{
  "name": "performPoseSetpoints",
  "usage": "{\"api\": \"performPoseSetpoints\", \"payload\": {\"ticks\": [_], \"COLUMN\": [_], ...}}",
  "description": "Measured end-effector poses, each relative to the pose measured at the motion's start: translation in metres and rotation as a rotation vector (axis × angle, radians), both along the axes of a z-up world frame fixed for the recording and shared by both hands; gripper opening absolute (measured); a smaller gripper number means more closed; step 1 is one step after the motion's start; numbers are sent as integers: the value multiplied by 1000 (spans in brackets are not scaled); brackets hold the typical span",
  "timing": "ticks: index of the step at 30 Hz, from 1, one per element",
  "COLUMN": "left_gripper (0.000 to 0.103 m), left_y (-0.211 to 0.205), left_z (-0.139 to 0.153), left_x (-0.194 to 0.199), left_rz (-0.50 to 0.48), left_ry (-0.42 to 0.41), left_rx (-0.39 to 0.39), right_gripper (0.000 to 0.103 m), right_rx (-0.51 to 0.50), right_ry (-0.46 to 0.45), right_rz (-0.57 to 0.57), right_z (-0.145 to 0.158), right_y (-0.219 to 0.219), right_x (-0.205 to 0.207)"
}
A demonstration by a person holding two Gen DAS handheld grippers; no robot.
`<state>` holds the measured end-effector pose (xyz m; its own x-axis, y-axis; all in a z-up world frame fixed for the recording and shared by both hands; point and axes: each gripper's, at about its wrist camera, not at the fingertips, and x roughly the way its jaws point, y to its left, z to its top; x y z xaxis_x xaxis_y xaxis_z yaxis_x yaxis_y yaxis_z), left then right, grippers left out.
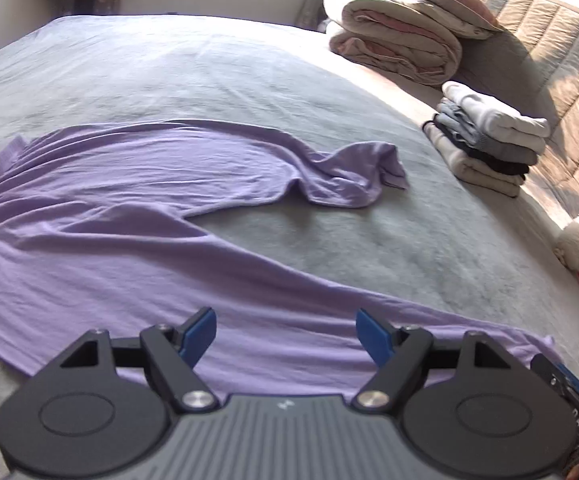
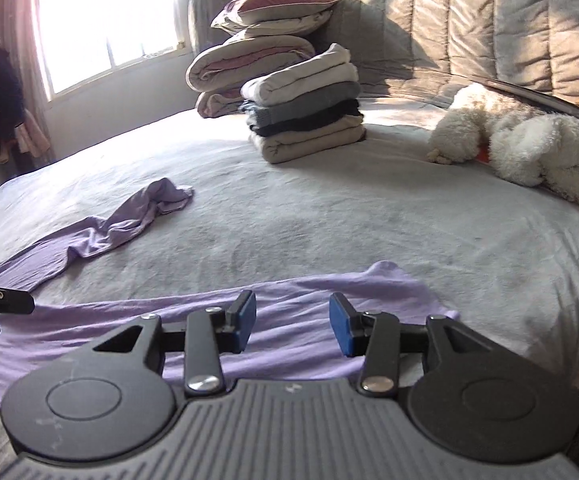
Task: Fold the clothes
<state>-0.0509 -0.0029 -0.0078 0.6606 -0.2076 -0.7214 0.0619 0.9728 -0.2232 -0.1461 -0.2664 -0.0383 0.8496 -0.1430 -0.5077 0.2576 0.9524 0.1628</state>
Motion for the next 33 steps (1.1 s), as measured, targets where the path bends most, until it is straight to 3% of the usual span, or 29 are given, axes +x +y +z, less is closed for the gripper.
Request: {"api": "performPoseSetpoints", "payload": {"ticks": [10,17,20,21,23,24,25,27,31,33], "left_gripper": [78,74,63,54,41,32,17,0,0,0], "left_y": [120,194,206,207,207,206,206,206,215,222], "left_z": [-20,-33,-39,-40,-43,-45,-46,-48,-43,-42], "left_x": [-24,-28,-31,-32,-31,-30,-29,-28,-35,-40], "left_rz": [363,703,780,809,850,863,868,880,944,968], "left_ry": [-33,-43,-77,-94,-114,-120,-120,-119,-118,-116], "left_rx": [10,81,48,50,94,121,146,197,217,191], "right_gripper": [45,45,45,45,36,24,6,0,0,0], "right_rx": [-81,-237,-306,-341,-368,-368,-369,-378,-342,-314], "right_ry": [-30,-37,-40,-49,-51,-46,-40,-31,-12,0], "right_rz": [414,654,702,704,703,704,705,709,740,752], "right_z": [-7,-25,-33,-35,-37,-36,-36,-34,-27,-23], "right_y": [87,147,163,167,170,172,173,176,171,167], "right_x": [1,-9,-8,-8,-4,-2,0,0,-6,-9]}}
